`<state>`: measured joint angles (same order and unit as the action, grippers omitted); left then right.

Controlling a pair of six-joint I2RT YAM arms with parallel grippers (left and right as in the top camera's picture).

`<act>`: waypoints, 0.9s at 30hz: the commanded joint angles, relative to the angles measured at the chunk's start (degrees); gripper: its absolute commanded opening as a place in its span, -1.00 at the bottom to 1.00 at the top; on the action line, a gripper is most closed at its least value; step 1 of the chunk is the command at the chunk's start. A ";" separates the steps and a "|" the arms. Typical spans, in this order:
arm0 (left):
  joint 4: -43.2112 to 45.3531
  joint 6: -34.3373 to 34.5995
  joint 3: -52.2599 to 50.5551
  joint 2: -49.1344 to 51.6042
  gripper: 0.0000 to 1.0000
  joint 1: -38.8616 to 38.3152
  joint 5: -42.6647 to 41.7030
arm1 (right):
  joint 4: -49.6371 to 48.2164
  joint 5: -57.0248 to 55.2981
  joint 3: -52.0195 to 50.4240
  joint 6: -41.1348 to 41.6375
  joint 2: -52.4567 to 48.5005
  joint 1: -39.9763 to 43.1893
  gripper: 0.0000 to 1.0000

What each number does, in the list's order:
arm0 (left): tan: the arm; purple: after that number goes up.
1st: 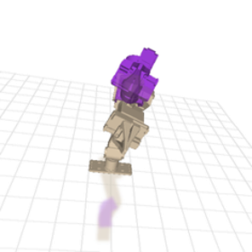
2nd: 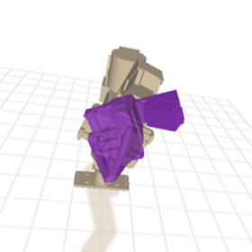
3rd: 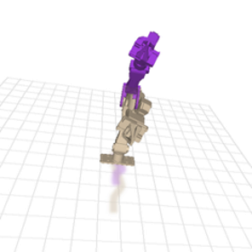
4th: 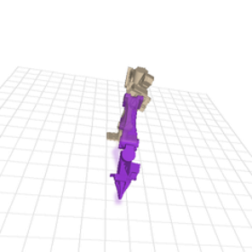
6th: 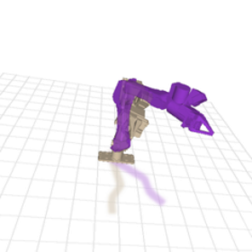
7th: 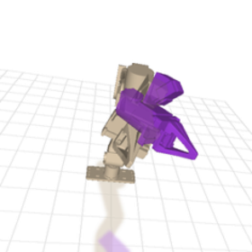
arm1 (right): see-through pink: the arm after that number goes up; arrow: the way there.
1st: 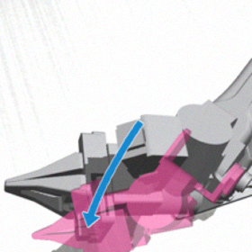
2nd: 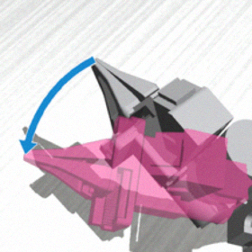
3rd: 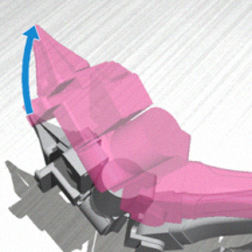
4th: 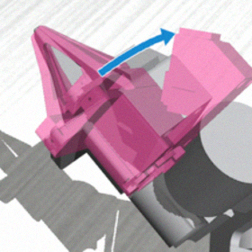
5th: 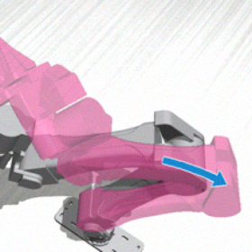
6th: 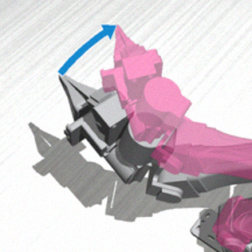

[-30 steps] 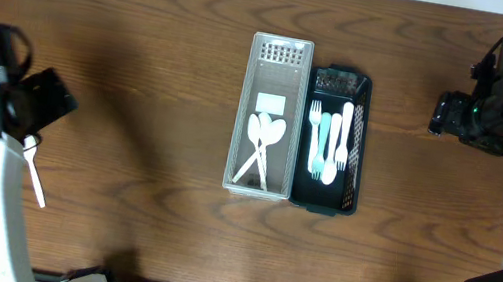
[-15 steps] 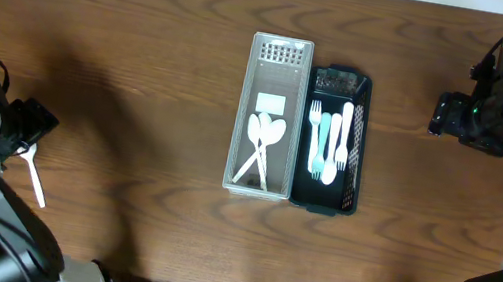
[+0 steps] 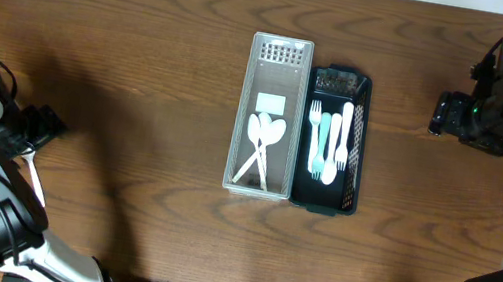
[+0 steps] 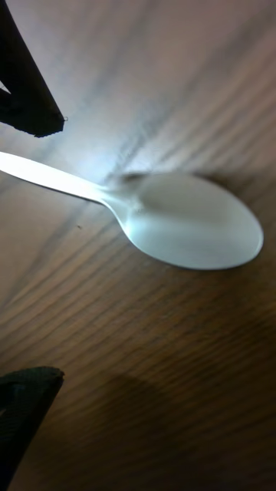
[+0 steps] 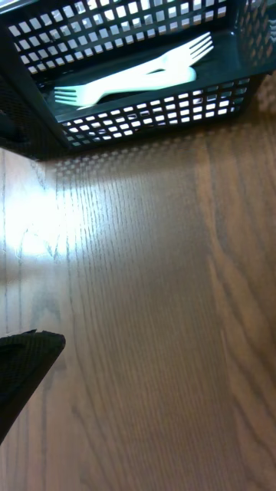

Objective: Pack container
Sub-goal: 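Move the left gripper to the last white spoon and grasp it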

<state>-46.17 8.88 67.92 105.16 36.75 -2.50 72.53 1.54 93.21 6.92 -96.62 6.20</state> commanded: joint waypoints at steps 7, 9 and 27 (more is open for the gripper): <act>0.72 -3.78 -0.22 5.60 0.96 0.59 -1.60 | -0.17 0.22 -0.24 -0.59 0.15 0.17 0.50; 0.72 -3.78 -0.22 6.69 0.97 1.01 -1.57 | -0.15 0.20 -0.24 -0.59 0.15 0.17 0.50; 0.46 -3.72 -0.22 9.55 -0.32 2.78 -1.62 | -0.09 0.20 -0.24 -0.59 0.15 0.17 0.49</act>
<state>-45.89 5.74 68.73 111.13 39.29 -4.71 72.44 1.54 93.21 6.94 -96.62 6.20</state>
